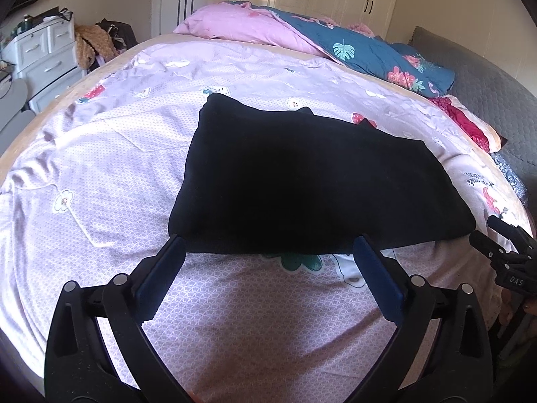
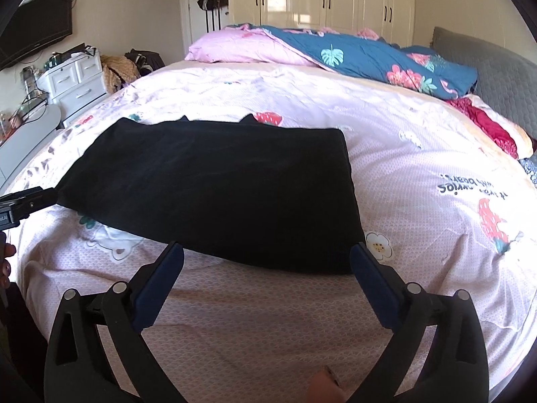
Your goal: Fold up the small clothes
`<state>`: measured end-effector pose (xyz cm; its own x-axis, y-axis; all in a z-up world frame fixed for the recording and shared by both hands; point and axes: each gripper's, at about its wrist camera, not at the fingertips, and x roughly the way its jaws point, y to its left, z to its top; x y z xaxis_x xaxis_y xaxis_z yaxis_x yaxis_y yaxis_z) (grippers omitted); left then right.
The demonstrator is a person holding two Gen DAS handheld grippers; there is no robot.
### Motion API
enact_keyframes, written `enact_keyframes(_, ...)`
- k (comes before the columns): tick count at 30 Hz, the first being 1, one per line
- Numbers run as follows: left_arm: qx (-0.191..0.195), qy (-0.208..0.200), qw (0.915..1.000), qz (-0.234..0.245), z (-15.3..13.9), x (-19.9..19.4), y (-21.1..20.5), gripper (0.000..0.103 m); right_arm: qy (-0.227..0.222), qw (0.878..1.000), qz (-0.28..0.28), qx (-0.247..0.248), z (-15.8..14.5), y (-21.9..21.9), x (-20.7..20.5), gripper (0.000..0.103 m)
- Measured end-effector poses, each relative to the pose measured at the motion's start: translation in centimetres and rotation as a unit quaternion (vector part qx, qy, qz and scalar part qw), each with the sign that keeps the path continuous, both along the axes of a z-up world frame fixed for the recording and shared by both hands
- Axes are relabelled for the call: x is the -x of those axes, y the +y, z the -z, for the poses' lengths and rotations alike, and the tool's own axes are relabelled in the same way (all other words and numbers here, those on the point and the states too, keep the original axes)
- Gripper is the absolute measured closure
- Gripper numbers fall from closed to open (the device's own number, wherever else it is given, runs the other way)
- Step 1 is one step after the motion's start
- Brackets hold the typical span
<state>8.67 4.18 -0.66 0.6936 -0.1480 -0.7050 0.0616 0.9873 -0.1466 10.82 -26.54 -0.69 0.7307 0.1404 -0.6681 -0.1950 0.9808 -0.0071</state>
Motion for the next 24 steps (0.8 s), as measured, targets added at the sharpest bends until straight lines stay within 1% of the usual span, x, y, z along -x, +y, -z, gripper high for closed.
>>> enact_keyframes(10, -0.002, 0.0, 1.0, -0.005, -0.2, 0.8, 0.4, 0.009, -0.02, 1.0, -0.011, 0.014, -1.0, 1.6, 1.1, 0.005)
enact_keyframes(19, -0.009, -0.004, 0.9994, -0.033, -0.5, 1.0, 2.0, 0.009, -0.03, 0.998, -0.042, 0.021, -1.8, 4.5, 2.1, 0.005)
enact_keyframes(24, -0.006, -0.009, 0.9989, -0.046, -0.8, 1.1, 2.9, 0.009, -0.035, 0.997, -0.063, 0.025, -2.0, 6.5, 2.5, 0.005)
